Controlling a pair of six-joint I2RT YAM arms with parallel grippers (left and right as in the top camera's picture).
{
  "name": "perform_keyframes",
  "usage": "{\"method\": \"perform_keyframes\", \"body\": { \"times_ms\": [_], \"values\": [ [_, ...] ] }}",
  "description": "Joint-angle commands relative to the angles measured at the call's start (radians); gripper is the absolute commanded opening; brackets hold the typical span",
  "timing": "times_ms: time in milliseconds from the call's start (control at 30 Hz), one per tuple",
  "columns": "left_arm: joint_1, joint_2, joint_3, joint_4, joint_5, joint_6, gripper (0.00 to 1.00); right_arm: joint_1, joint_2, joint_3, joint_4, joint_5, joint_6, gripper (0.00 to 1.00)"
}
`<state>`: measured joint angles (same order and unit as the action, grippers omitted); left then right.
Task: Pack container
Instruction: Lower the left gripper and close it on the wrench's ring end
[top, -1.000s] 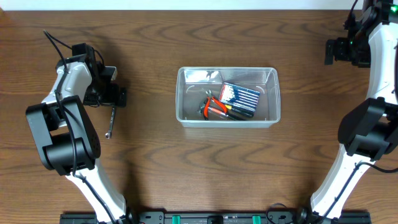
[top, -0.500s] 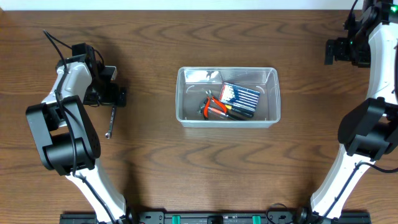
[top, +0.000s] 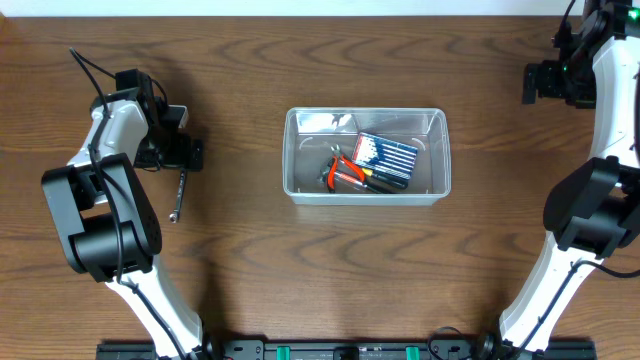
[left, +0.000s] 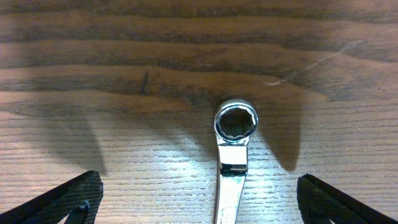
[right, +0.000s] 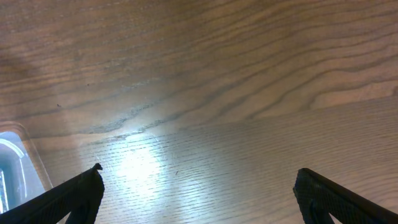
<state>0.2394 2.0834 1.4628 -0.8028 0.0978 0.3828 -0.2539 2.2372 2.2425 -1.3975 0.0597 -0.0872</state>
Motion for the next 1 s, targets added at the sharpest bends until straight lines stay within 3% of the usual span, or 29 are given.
{"method": "perform_keyframes", "body": {
  "times_ms": [0, 500, 667, 967],
  "values": [
    [0.002, 0.016, -0.027, 0.002, -0.005, 0.013, 0.98, 0.005, -0.024, -0.003, -0.001, -0.004, 0.012, 0.99],
    [0.002, 0.016, -0.034, 0.005, -0.005, 0.012, 1.0, 0.005, -0.024, -0.003, -0.001, -0.004, 0.012, 0.99],
    [0.002, 0.016, -0.034, 0.005, -0.005, 0.012, 0.9, 0.005, -0.024, -0.003, -0.001, -0.004, 0.012, 0.99],
    [0.001, 0.016, -0.034, 0.005, -0.005, 0.012, 0.61, 0.005, -0.024, -0.003, -0.001, -0.004, 0.012, 0.99]
  ]
}}
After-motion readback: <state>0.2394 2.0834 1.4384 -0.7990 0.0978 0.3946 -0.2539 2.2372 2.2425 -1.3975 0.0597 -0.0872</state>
